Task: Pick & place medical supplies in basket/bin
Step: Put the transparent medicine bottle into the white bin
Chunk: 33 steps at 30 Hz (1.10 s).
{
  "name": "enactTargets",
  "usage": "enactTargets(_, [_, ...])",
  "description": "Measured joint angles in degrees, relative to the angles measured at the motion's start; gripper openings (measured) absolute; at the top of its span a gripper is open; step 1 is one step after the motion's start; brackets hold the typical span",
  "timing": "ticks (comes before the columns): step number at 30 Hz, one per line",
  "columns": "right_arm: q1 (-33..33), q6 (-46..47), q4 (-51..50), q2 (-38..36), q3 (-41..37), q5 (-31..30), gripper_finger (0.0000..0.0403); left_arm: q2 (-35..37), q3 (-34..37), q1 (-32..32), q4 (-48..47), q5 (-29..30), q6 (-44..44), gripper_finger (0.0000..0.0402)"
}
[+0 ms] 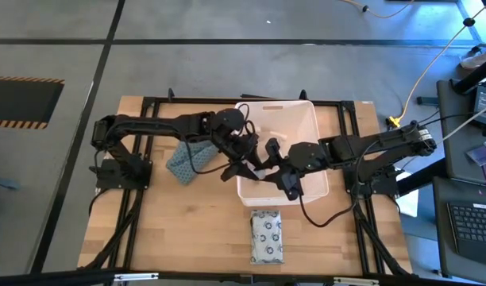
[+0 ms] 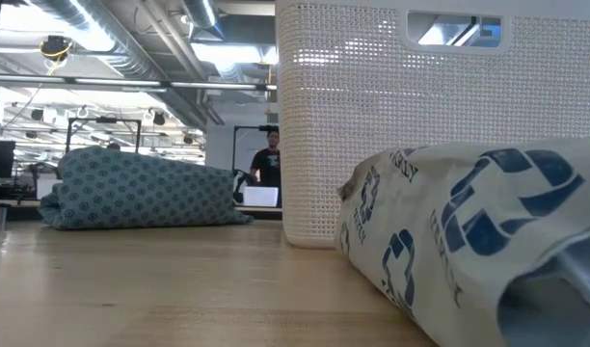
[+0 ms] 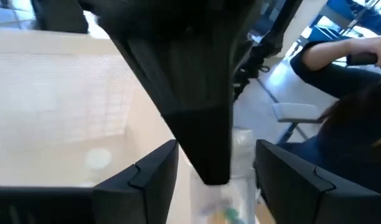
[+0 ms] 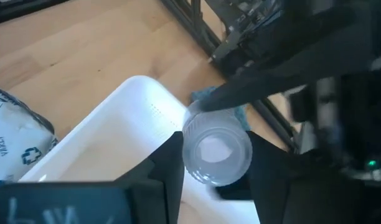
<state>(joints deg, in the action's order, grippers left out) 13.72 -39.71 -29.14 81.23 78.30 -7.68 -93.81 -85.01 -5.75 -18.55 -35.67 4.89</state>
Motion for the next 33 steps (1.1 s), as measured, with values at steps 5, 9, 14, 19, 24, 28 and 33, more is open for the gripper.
enactTargets(5, [0.1,3.5,-1.9,0.0,0.0,0.2,0.0137,3.0,0.0,-3.2,-1.5,1.1,-3.8,0.0206])
enactTargets(9, [0.0,7.7,-3.6,-0.2,0.0,-1.6,0.0137,6.3,0.0,-6.7,-2.6,1.6,-4.8,0.0206])
enactTargets(14, [-0.8,19.6,-9.0,-0.9,1.9,-8.0,0.0137,11.4,0.0,-10.8,-7.6,6.1,-10.1,0.0207])
enactTargets(19, [-5.3,29.4,-17.0,-0.6,6.2,-9.6,0.0138,14.3,1.6,-11.6,-7.6,14.8,-15.2,0.0201])
enactTargets(24, [-12.5,36.0,-21.3,-0.6,7.3,-4.7,0.0139,16.0,6.8,-11.6,-5.0,13.9,-16.9,0.02])
enactTargets(28, [-17.3,38.2,-25.0,1.5,7.3,0.6,0.0139,16.5,11.2,-12.0,-5.2,14.0,-16.3,0.0198])
enactTargets(33, [-19.2,37.9,-30.3,5.8,7.3,4.6,0.0139,16.5,15.8,-12.0,-3.7,14.0,-16.0,0.0198])
